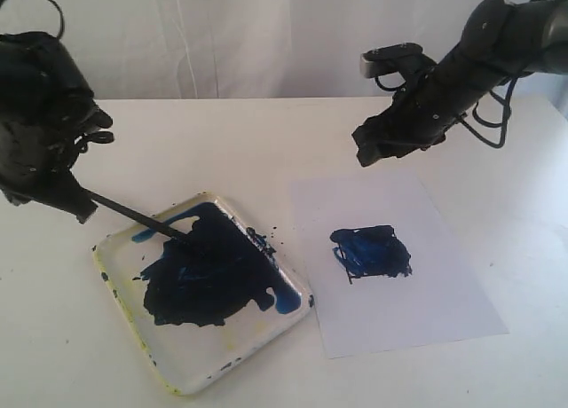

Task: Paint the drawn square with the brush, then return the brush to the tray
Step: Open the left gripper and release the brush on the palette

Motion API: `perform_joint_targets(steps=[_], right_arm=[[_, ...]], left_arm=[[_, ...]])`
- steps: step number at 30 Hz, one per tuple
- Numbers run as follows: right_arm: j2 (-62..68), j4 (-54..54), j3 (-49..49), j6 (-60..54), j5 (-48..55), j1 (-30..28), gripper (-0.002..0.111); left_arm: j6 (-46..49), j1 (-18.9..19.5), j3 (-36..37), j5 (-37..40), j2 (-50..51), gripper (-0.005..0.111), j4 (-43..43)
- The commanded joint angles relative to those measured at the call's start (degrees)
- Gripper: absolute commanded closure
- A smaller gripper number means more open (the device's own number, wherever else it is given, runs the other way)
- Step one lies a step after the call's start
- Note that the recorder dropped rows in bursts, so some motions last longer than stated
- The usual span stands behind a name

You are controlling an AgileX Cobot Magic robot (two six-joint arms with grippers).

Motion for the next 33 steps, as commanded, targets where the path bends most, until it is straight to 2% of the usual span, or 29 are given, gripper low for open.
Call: perform_joint_targets(steps=[1, 4, 9, 14, 20, 26, 30, 33], right_arm=[[-2.1, -3.7, -0.2, 7.3, 6.0, -0.1, 0.080], [-2.5, -8.4, -0.2, 12.8, 10.0, -0.4, 0.107], [-2.5, -8.8, -0.2, 17.4, 16.9, -3.5, 0.108], [-2.9, -8.9, 1.7, 18.7, 19.5, -7.5, 0.108], [-6.5, -12.6, 10.3, 18.4, 19.5, -8.1, 0.108], [-18.0, -16.4, 20.2, 19.1, 15.0, -8.1, 0.108], [-29.0, -17.5, 26.2, 19.8, 13.1, -8.1, 0.108], [-36.7, -19.0, 27.3, 21.4, 16.2, -9.9, 0.108]], left_arm=[[-0.4, 5.9, 0.1, -4.4, -0.7, 0.107, -12.8], [2.8, 10.2, 0.1, -5.7, -0.7, 0.107, -20.7], [13.0, 16.4, 0.1, -3.6, -0.8, 0.107, -31.6], [16.9, 20.6, 0.1, -1.4, -0.8, 0.107, -33.9], [20.8, 21.2, 0.1, 1.4, -4.6, 0.107, -35.4], [21.9, 21.2, 0.5, 5.4, -12.2, 0.107, -35.6], [21.8, 21.2, 6.4, 1.3, -21.3, 0.107, -34.9], [21.8, 21.2, 10.8, 2.8, -27.9, 0.107, -35.1]])
